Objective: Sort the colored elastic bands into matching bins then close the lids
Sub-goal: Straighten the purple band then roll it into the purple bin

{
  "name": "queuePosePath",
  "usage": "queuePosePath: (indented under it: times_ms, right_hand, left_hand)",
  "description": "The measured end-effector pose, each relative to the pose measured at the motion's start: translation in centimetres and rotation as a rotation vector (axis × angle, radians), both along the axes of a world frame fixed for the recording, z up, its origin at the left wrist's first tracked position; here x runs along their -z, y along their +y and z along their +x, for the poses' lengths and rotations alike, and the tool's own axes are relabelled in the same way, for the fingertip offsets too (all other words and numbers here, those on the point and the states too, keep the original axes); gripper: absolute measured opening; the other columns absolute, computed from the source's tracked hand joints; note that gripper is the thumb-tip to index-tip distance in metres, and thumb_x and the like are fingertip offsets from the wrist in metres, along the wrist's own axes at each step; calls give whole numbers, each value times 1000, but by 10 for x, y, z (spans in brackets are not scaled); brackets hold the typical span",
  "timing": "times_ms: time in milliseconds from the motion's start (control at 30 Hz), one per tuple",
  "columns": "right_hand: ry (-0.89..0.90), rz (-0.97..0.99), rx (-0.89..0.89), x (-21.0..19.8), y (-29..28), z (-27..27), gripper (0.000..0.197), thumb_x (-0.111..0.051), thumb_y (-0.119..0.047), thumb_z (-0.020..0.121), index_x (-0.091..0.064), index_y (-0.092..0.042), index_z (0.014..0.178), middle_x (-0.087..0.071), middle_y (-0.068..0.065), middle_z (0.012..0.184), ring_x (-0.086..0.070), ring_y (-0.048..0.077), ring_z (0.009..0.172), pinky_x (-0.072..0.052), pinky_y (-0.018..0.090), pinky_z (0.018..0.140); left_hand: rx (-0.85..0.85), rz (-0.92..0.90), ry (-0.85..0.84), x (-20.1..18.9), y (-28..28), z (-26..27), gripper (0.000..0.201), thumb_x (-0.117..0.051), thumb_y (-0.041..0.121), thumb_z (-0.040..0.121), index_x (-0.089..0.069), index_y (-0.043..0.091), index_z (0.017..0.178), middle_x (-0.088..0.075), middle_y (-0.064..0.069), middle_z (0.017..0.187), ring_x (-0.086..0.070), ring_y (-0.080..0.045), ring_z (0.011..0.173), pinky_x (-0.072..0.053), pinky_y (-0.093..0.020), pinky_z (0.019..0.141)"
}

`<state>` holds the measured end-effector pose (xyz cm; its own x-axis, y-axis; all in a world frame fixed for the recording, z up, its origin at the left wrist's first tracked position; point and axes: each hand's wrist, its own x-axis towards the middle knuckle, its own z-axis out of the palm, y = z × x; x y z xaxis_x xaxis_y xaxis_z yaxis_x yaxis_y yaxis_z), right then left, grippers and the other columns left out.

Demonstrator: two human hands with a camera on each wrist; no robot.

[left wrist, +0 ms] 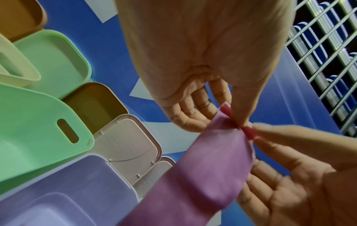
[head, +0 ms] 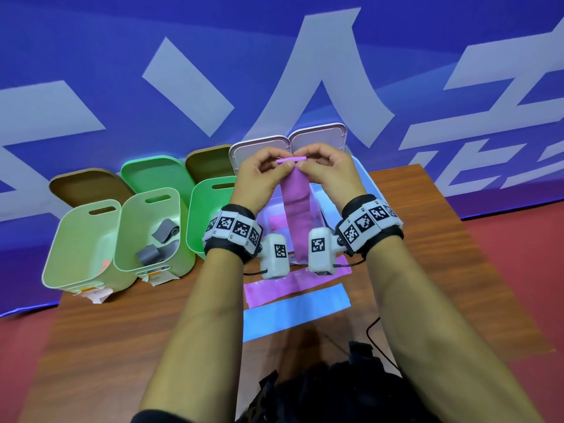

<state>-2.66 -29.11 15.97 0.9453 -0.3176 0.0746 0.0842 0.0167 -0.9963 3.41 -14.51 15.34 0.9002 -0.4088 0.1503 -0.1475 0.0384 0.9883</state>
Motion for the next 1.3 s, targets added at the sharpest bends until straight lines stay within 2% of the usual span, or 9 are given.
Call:
queuePosePath:
  times_ms: [167,333,467,667,833,900,1033,1167,1300]
  right_hand:
    - [-12,-14,32,2,1,3,9,-66,0,89,-69,-1,98,-69,13,88,-67,19,83,-59,32,83]
    - [-9,-11,44,3,-1,4,10,-67,2,88,-70,-1,97,-71,14,88,-68,20,84,-59,31,83]
    - [9,-12,43,5,-1,4,11,-67,2,88,-70,-1,98,-71,24,94,-68,21,84,-60,34,83]
    - [10,-35,31,10,1,3,8,-62,-3,93,-69,-2,97,-70,11,87,-68,17,78,-59,32,78]
    - [10,-73,33,12,1,3,10,-63,1,91,-70,-5,94,-72,14,89,-68,20,83,-59,36,84]
    - [12,-80,45,13,2,3,11,-64,1,90,-70,-7,93,-72,14,89,-68,21,84,-58,39,86]
    - [21,-81,72,13,1,5,10,-68,-1,87,-71,-4,96,-70,14,87,-66,20,83,-58,40,86]
    - [18,-61,69,13,1,5,12,-69,-2,87,-71,-3,99,-70,15,91,-67,20,87,-59,38,88]
    - [14,-78,45,13,1,6,6,-66,-7,92,-72,-8,93,-72,10,89,-69,18,84,-60,36,84]
  left_hand:
    - [-2,10,-1,0,-2,2,14,-67,-3,86,-67,10,93,-68,-7,93,-64,-18,89,-54,-39,87]
    - [-30,60,50,4,-4,0,10,-63,14,95,-68,15,87,-70,3,82,-63,-11,81,-55,-34,78]
    - [-43,55,38,8,-4,1,10,-64,9,94,-68,13,86,-72,-6,87,-65,-17,83,-54,-42,86]
    - [-24,19,2,8,-1,0,12,-67,0,89,-69,12,90,-72,-4,89,-67,-15,86,-55,-30,86]
    - [-22,41,25,9,-1,-1,5,-66,11,93,-69,13,90,-73,-7,91,-66,-15,86,-55,-38,85]
    - [-32,62,12,9,-2,1,8,-66,15,93,-69,14,86,-73,-6,88,-65,-16,82,-56,-40,80]
    - [-60,109,-26,9,-1,3,9,-68,14,92,-69,15,84,-69,-5,80,-60,-13,72,-51,-27,67]
    - [-69,71,-7,10,0,3,8,-70,6,88,-68,12,85,-70,-8,84,-65,-19,81,-56,-35,80]
    - [-75,45,-8,8,1,4,10,-72,2,86,-69,12,85,-70,-5,83,-65,-17,81,-56,-31,82]
